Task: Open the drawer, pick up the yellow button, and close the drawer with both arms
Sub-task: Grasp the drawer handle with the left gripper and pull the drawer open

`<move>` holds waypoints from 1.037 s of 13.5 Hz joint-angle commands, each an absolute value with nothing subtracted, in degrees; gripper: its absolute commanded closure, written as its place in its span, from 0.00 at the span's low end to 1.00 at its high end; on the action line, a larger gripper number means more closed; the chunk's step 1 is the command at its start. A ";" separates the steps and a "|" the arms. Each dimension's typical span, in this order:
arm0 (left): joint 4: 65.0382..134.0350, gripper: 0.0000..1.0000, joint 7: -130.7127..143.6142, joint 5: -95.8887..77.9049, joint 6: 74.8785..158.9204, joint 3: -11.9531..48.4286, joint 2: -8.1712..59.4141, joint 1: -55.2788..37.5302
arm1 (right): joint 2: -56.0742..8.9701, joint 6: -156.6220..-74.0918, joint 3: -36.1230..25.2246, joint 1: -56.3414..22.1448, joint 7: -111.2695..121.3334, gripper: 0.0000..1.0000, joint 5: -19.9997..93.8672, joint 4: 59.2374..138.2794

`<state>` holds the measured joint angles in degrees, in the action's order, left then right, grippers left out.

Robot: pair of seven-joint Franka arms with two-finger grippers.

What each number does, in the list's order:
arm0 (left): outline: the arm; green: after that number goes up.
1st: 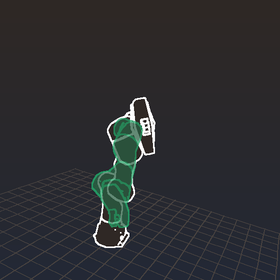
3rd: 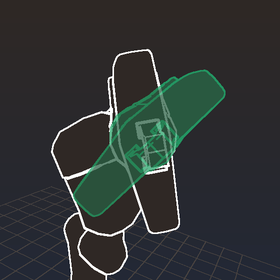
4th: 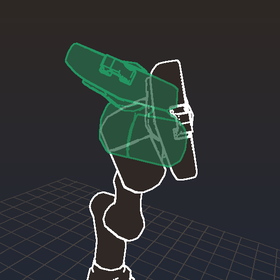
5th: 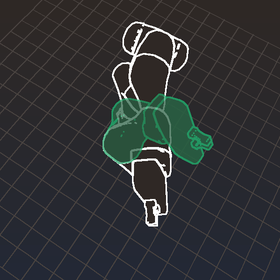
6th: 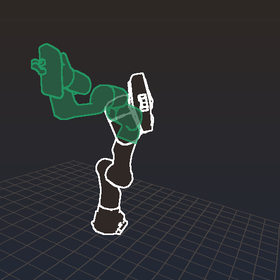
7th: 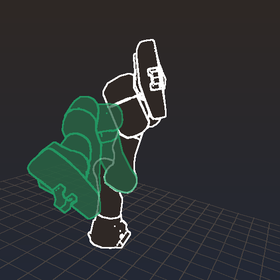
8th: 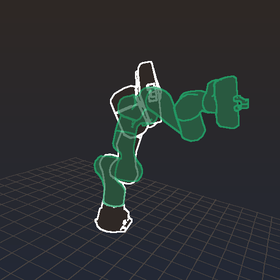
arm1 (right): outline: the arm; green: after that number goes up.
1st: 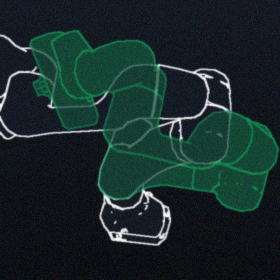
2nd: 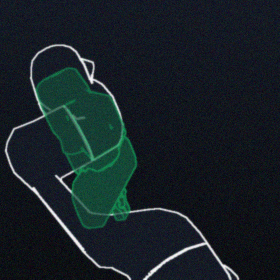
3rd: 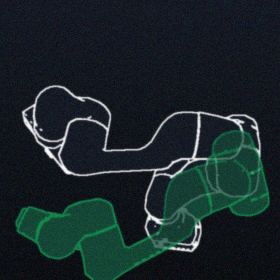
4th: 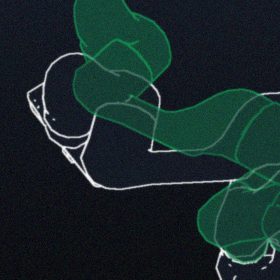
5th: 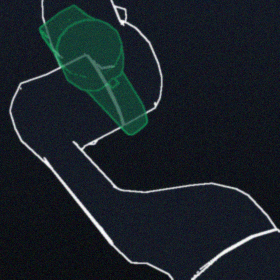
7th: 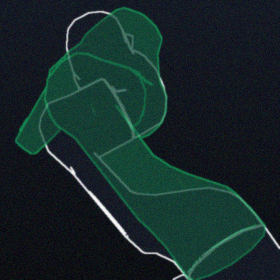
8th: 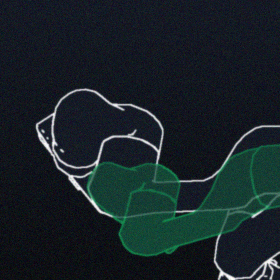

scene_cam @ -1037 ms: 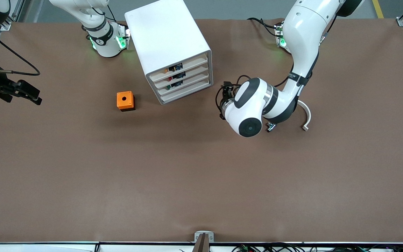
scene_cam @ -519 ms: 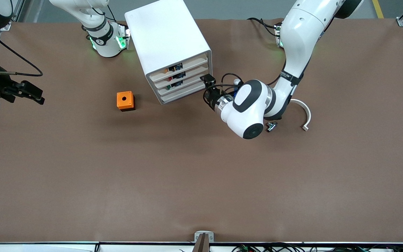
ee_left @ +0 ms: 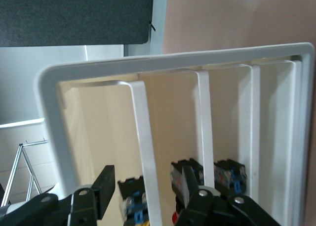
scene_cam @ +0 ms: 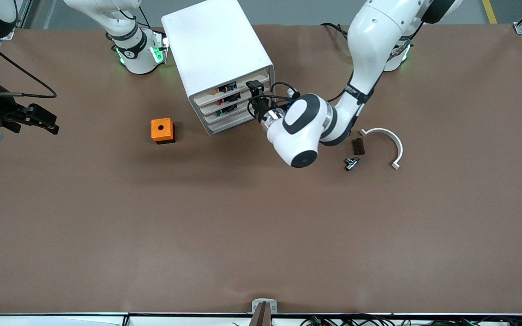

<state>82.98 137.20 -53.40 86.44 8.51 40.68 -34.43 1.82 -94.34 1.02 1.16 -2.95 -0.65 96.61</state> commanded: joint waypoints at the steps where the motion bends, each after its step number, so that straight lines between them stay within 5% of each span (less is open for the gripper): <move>1: 81.83 0.46 137.90 -54.49 85.43 8.26 42.71 -35.33 | 1.67 -93.52 1.85 2.11 -2.72 0.00 -1.05 96.33; 2: 81.83 0.69 137.99 -54.58 85.43 8.26 42.71 -35.33 | 1.76 -93.52 1.85 2.11 -2.90 0.00 -1.05 96.42; 4: 81.65 1.00 138.08 -54.93 85.43 8.17 42.54 -34.81 | 1.67 -93.60 1.85 2.11 -2.90 0.00 -1.05 96.42; 14: 75.16 1.00 136.76 -54.67 86.48 7.47 44.47 -23.83 | 1.76 -93.60 1.93 1.41 -3.16 0.00 -0.97 97.12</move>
